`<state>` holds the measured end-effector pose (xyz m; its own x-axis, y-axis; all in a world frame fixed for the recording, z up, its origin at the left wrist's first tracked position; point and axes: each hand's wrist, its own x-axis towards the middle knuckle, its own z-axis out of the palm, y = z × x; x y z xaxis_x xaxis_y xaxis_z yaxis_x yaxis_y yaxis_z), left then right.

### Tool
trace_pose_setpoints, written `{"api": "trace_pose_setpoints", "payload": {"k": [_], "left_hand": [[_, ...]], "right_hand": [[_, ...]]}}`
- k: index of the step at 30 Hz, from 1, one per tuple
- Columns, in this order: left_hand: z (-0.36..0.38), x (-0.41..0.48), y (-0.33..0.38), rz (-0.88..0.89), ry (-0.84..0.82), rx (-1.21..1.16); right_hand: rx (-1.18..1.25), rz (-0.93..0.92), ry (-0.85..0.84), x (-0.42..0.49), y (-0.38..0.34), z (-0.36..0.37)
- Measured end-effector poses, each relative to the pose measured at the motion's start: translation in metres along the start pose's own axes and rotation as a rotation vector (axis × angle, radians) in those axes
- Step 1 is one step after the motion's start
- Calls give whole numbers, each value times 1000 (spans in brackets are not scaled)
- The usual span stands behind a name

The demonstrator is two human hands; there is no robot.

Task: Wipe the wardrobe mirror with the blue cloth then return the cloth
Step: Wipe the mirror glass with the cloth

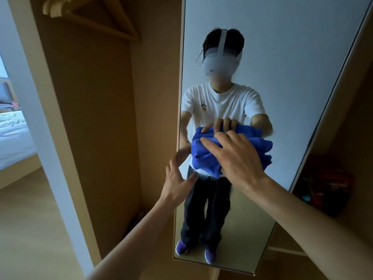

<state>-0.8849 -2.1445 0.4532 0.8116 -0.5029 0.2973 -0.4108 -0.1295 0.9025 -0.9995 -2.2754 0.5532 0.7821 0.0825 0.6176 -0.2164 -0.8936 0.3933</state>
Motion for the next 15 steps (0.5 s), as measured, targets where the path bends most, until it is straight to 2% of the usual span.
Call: {"api": "trace_pose_setpoints", "payload": {"k": [8, 15], "left_hand": [[19, 1, 23, -24, 127, 73], [25, -2, 24, -16, 161, 90]], "right_hand": [[-49, 91, 83, 12, 57, -40], [-113, 18, 97, -6, 56, -19]]}}
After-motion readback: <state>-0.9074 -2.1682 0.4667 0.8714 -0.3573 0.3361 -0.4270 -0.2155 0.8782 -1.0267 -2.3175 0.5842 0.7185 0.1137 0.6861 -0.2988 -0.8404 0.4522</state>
